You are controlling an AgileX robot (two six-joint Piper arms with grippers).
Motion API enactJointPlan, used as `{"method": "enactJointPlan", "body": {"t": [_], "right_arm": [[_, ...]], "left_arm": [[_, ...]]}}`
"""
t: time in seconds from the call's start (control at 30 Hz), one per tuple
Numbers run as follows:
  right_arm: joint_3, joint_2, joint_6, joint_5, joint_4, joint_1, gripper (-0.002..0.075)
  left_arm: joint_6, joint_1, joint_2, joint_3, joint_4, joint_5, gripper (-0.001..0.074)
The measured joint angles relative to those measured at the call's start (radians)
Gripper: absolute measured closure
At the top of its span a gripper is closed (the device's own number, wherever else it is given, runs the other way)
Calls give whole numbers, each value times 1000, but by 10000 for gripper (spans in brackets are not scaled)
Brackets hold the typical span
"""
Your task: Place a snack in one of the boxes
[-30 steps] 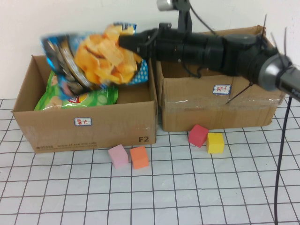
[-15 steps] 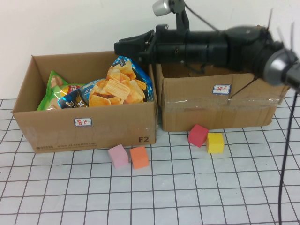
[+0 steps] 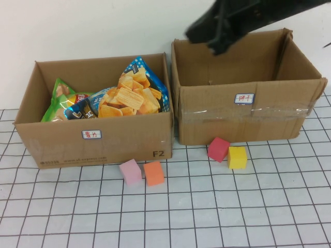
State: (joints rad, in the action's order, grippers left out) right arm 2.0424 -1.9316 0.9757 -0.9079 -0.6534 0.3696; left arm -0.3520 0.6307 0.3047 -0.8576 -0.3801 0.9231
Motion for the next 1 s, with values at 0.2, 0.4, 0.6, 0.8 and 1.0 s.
{"method": "enactJointPlan", "body": {"t": [0.2, 0.4, 0.6, 0.8, 1.0], "right_arm": [[-92, 145, -114, 6, 267, 0, 720], [-389, 402, -169, 134, 357, 0, 720], [-831, 727, -189, 287, 359, 0, 720], [-1280, 1113, -227, 419, 348, 0, 720], [-1530, 1390, -272, 434, 367, 0, 720]], "left_arm": [[-73, 0, -123, 136, -261, -104, 736], [-198, 0, -239, 345, -377, -146, 736], [-283, 0, -316, 524, -448, -224, 736], [-325, 0, -319, 536, -400, -310, 736], [-329, 0, -321, 536, -343, -315, 736]]}}
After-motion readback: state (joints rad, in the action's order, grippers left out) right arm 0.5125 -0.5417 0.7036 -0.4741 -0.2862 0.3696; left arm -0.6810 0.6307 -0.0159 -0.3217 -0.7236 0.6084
